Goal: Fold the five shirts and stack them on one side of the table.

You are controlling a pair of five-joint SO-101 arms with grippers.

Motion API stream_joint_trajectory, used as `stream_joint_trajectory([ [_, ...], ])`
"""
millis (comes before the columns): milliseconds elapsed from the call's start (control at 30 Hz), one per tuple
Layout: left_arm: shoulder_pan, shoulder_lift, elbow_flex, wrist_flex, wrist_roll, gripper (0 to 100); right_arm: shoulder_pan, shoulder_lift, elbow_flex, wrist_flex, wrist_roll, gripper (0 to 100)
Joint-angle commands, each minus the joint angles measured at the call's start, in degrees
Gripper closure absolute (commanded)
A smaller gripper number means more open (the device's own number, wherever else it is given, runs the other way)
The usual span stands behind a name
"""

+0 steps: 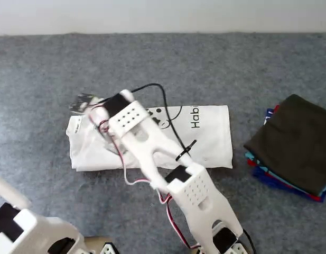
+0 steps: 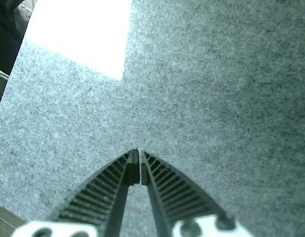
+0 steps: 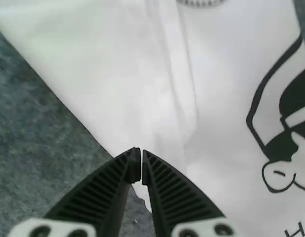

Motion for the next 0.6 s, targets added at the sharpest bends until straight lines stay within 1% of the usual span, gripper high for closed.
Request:
stream_joint_trajectory([
  [0, 0.18, -2.64, -2.33, -0.09, -0.62, 98, -3.56, -3.12, -0.97, -4.79, 0.44, 99.0],
  [133, 0.00, -2.81, -2.33, -0.09, -0.62, 98, -4.44, 2.86, -0.97, -8.13, 0.44, 99.0],
  [233, -0.18, -2.99, -2.33, -0.09, -1.05, 98, -4.26, 6.81, -1.14, -7.96, 0.53, 99.0],
  [267, -0.18, -3.08, -2.33, -0.09, -1.49, 98, -4.26, 6.81, -2.02, -6.99, 0.44, 99.0],
  [400, -0.26, -3.08, -2.42, -0.09, -1.76, 98, -4.18, 3.91, -9.23, 3.56, 0.00, 99.0],
  [467, -0.26, -3.08, -2.51, -0.09, -1.76, 98, -3.03, 2.77, -11.60, 7.60, -2.46, 99.0],
  [567, -0.26, -3.08, -2.51, -0.09, -1.76, 98, 1.63, -1.98, -9.32, 7.43, -8.00, 99.0],
])
